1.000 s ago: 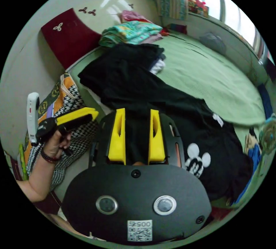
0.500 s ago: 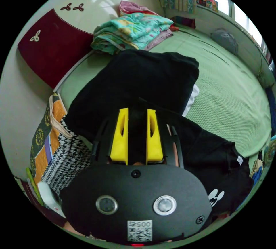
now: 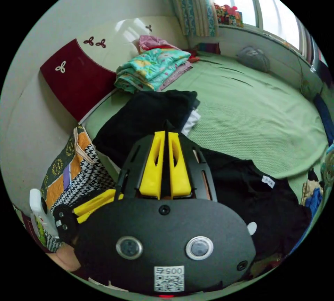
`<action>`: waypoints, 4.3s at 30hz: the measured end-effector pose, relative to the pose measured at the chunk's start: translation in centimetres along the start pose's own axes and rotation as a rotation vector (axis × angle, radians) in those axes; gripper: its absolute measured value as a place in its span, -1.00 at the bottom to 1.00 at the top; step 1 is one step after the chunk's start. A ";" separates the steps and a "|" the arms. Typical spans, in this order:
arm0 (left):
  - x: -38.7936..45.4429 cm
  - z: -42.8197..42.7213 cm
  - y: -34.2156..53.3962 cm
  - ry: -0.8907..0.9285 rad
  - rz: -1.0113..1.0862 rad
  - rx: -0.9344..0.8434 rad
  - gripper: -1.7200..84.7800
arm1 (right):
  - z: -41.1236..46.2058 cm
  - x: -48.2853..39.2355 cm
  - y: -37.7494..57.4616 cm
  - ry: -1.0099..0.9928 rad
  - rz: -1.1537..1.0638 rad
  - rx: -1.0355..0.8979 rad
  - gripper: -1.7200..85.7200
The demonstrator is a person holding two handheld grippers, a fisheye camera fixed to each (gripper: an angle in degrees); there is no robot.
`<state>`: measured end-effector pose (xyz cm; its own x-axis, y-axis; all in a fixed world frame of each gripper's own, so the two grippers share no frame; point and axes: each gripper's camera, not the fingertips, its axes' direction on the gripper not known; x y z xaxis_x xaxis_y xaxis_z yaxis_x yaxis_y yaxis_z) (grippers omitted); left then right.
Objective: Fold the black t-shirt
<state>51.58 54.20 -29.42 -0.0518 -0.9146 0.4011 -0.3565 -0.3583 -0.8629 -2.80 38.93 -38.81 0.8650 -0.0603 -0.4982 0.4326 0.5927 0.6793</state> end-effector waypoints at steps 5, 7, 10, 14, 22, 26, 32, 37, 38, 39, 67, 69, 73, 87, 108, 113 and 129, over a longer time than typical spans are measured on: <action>3.6 1.9 0.9 0.072 0.004 -0.066 -0.82 | -1.1 6.6 3.1 0.068 0.118 -0.031 -0.97; 4.9 2.6 1.0 0.080 0.011 -0.088 -0.82 | -0.5 9.9 4.7 0.086 0.171 -0.091 -0.96; 7.0 3.6 0.8 0.077 0.019 -0.105 -0.82 | -0.2 13.3 6.3 0.114 0.229 -0.130 -0.91; 9.7 4.9 -0.1 0.047 0.025 -0.113 -0.81 | -0.6 15.9 7.2 0.070 0.244 -0.126 -0.88; 13.2 7.5 -0.9 0.031 -0.024 -0.128 -0.80 | 0.9 17.8 6.5 0.045 0.116 -0.211 -0.82; 14.2 9.1 -1.1 0.023 -0.049 -0.153 -0.78 | 2.5 17.7 5.5 0.022 0.034 -0.234 -0.77; 15.5 12.3 -1.5 -0.006 -0.009 -0.195 -0.70 | 5.4 18.1 4.4 0.013 0.017 -0.288 -0.79; 16.5 16.4 -1.5 -0.047 0.009 -0.309 -0.73 | 4.5 18.8 4.9 -0.009 0.053 -0.228 -0.95; 16.8 16.9 -1.5 -0.065 0.015 -0.303 -0.75 | 4.3 18.9 5.0 -0.018 0.059 -0.219 -0.96; 17.1 17.0 -1.5 -0.085 0.004 -0.290 -0.80 | 4.0 19.1 5.1 -0.025 0.065 -0.204 -0.97; 17.7 15.9 -1.9 0.020 -0.047 -0.184 -0.93 | -2.2 20.2 10.9 0.160 0.136 -0.124 -0.83; 17.4 16.2 -2.6 0.024 -0.063 -0.164 -0.92 | -1.9 19.5 10.6 0.143 0.092 -0.124 -0.83; 17.4 17.0 -3.9 0.039 -0.072 -0.137 -0.94 | -0.2 17.8 9.7 0.132 0.022 -0.146 -0.82; 18.9 21.6 -6.4 0.002 -0.065 -0.182 -0.96 | 5.2 16.9 7.3 0.129 -0.034 -0.214 -0.82; 32.8 17.1 -4.3 -0.001 0.059 -0.140 -0.97 | -13.1 27.0 23.4 0.186 0.091 -0.153 -0.83; 39.9 16.0 -3.7 0.054 0.192 -0.118 -0.97 | -20.0 31.6 29.3 0.228 0.210 -0.105 -0.84; 61.0 16.7 -2.4 0.276 0.503 -0.187 -0.96 | -37.5 49.0 42.1 0.489 0.502 -0.033 -0.79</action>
<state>64.87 -3.87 -8.00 -0.4878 -0.8718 0.0444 -0.3822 0.1676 -0.9087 48.23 91.01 -54.79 0.7410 0.5909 -0.3190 -0.0041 0.4790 0.8778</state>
